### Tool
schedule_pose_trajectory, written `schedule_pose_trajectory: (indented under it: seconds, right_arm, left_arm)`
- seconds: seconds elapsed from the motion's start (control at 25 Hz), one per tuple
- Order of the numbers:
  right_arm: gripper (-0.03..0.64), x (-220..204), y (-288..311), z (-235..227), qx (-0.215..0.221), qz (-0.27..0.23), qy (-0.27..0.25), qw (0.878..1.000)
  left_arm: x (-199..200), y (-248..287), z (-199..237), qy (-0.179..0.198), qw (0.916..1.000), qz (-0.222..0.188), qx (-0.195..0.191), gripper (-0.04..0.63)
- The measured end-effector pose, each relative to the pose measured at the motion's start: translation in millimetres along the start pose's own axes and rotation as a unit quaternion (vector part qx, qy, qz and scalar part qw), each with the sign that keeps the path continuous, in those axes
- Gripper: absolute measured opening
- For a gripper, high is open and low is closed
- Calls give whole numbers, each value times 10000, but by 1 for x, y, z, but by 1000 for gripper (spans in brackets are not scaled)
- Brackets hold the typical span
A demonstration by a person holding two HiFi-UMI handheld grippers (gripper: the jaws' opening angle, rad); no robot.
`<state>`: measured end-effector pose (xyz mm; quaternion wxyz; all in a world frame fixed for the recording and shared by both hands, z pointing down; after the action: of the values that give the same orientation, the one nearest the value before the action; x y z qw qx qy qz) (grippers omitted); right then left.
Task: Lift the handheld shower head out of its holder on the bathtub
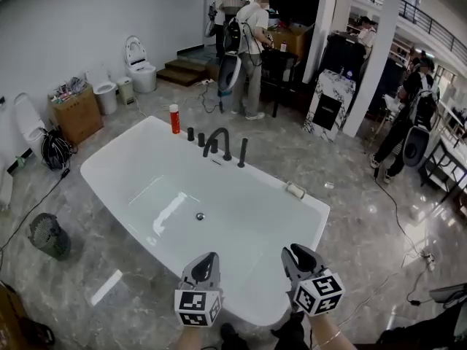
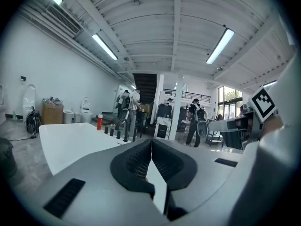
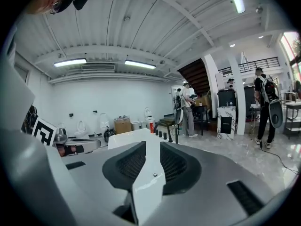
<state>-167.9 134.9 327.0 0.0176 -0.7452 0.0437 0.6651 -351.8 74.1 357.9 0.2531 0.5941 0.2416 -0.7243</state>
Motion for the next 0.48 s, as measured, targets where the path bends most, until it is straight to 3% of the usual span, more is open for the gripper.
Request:
schedule_pose_trajectory:
  seconds: [0.48]
  right_arm:
    - [95, 11, 77, -38, 207, -83, 105, 9997]
  left_arm:
    - [9, 77, 22, 183, 9998, -23, 73, 20]
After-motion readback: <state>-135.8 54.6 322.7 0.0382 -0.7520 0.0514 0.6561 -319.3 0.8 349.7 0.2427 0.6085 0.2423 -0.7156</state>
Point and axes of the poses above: the fingertips, and each gripper's own axes: y forward along the fingers, z to its left, x out of its top, the point moved 1 cm from there along -y, backward along the fingers, and after that the axes turned 14 degrees about -z, right-handed, at the moved point
